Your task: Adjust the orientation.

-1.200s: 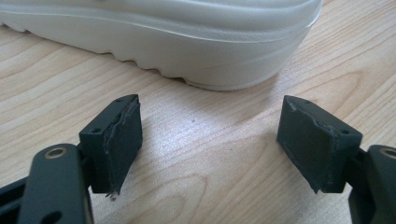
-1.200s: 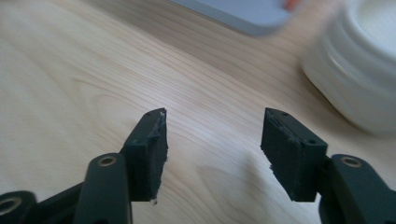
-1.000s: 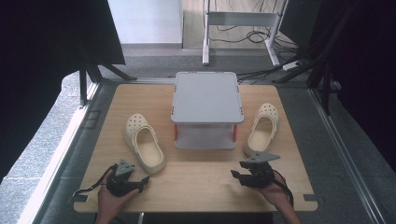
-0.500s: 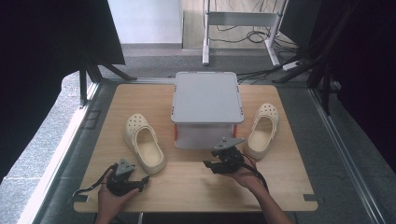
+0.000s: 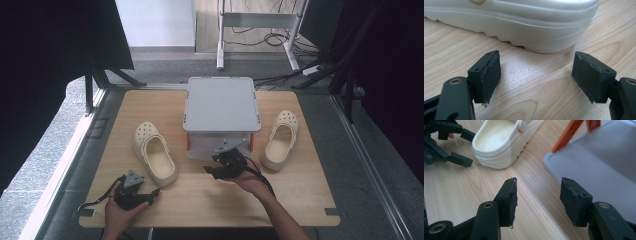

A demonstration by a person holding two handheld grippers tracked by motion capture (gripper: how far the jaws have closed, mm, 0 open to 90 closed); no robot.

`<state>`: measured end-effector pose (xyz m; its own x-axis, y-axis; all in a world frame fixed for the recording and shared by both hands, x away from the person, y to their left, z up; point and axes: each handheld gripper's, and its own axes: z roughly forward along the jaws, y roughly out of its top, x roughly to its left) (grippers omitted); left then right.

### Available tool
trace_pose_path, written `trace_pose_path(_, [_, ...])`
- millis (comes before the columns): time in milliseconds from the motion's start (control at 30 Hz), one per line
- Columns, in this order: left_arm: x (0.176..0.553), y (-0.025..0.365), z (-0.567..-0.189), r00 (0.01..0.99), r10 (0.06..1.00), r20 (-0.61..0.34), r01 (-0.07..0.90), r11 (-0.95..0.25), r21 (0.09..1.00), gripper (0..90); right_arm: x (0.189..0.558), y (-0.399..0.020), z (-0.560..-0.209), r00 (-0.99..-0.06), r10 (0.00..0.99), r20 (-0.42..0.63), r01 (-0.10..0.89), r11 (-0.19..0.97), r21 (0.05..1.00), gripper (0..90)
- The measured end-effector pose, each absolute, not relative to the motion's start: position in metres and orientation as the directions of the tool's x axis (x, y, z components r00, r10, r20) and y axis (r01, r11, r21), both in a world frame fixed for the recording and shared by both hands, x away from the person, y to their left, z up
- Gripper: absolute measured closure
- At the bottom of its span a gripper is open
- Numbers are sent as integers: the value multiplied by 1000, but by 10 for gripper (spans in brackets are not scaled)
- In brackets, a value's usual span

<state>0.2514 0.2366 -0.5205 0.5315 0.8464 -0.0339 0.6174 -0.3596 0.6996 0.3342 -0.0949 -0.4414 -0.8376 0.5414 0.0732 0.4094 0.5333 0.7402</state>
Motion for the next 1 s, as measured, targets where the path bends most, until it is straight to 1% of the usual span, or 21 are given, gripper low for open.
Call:
trace_pose_path(300, [251, 237, -520, 532, 846, -35, 618, -359, 700, 234, 340, -66, -441, -851, 519, 75, 399, 547, 736, 484])
trace_pose_path(667, [251, 237, -521, 532, 846, -35, 618, -359, 700, 234, 351, -45, -443, -846, 526, 86, 416, 552, 723, 488])
trace_pose_path(1000, [252, 237, -521, 533, 845, -36, 617, -359, 700, 233, 352, -28, -440, -848, 523, 89, 415, 549, 726, 490])
